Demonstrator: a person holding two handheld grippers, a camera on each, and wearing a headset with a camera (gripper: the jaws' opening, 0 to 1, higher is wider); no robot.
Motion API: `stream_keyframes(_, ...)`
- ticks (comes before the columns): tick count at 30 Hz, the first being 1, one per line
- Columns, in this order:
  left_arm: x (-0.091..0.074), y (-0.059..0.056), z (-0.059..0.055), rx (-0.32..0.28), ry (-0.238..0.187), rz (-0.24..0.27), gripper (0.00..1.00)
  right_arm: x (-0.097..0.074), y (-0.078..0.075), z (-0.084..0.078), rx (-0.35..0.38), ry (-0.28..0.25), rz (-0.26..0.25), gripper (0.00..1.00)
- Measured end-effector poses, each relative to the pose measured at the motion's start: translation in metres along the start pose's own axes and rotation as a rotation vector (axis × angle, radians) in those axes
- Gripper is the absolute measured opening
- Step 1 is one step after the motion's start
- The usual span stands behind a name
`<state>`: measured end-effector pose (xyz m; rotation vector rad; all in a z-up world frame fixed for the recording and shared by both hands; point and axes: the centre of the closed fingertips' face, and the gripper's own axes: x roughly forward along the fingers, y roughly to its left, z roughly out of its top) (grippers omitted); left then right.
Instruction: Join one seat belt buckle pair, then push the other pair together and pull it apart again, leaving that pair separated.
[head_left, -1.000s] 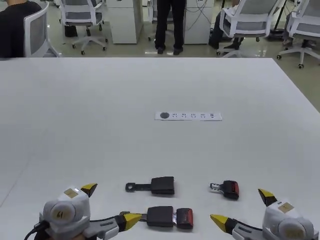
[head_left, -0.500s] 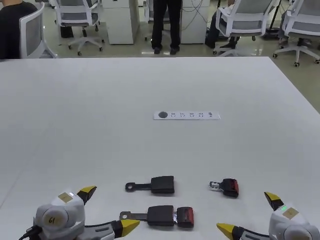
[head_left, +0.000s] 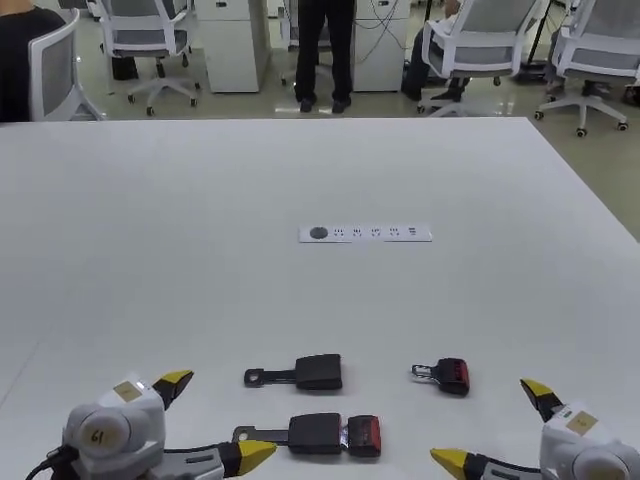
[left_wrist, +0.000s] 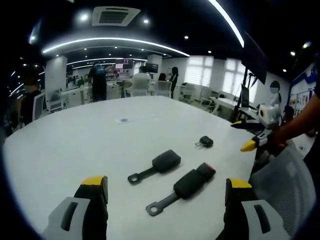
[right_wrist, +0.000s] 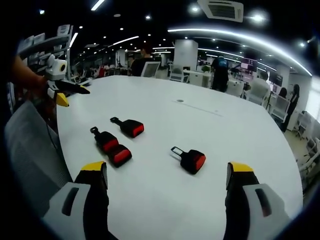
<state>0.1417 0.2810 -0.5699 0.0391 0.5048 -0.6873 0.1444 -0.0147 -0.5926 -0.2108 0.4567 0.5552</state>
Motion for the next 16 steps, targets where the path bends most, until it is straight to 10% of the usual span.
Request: stream_keyframes(16,0.0017,0.0024,0.0034,0.021,-0.003,-0.019,1.0,0.0003,0.0091,0.0024,-0.043,0.01,0.039,1.0)
